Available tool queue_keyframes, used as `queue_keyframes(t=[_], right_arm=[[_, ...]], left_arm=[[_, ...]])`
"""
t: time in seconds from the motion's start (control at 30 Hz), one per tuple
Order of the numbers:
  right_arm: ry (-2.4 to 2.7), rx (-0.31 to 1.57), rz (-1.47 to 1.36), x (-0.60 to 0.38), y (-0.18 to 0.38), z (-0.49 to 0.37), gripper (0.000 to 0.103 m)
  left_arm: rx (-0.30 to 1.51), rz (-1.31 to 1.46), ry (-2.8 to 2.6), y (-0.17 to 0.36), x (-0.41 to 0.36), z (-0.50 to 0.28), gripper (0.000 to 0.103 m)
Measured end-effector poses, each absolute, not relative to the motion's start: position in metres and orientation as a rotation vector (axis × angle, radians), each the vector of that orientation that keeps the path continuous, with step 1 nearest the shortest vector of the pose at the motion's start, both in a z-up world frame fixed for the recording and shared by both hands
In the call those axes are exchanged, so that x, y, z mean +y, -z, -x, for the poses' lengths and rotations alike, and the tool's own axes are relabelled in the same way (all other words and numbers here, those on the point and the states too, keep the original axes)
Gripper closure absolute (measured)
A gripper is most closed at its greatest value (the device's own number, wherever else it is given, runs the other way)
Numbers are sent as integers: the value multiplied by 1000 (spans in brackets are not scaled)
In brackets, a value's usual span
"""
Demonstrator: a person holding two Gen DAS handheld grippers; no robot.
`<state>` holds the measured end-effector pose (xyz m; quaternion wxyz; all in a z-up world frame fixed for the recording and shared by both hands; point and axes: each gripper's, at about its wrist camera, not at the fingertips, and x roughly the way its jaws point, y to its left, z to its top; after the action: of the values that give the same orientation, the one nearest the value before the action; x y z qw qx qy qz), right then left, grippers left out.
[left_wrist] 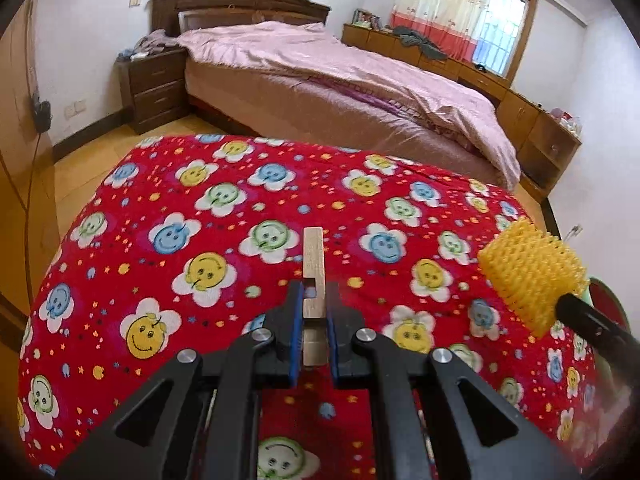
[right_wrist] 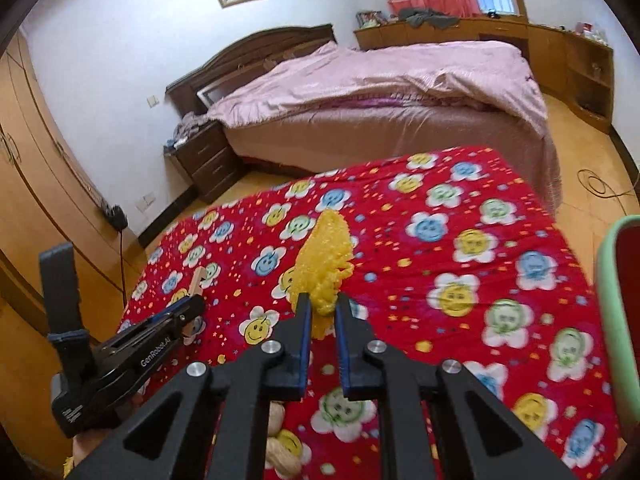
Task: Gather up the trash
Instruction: 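Carry the wooden stick and yellow foam net over the red bucket and open both tools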
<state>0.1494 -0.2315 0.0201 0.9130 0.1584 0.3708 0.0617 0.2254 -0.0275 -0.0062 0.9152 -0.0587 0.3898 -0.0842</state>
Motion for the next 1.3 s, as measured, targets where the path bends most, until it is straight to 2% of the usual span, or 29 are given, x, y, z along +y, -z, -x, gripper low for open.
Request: queue_keyframes(t=[0.53, 0.87, 1.3], right_arm=[[44, 639, -354, -309, -60, -55, 90], [156, 600, -399, -358, -61, -3, 90], [249, 570, -494, -419, -48, 43, 90]], left_arm=[[727, 86, 353, -43, -77, -185, 93], [714, 45, 475, -69, -127, -154, 93], [760, -23, 658, -69, -220, -129, 93]])
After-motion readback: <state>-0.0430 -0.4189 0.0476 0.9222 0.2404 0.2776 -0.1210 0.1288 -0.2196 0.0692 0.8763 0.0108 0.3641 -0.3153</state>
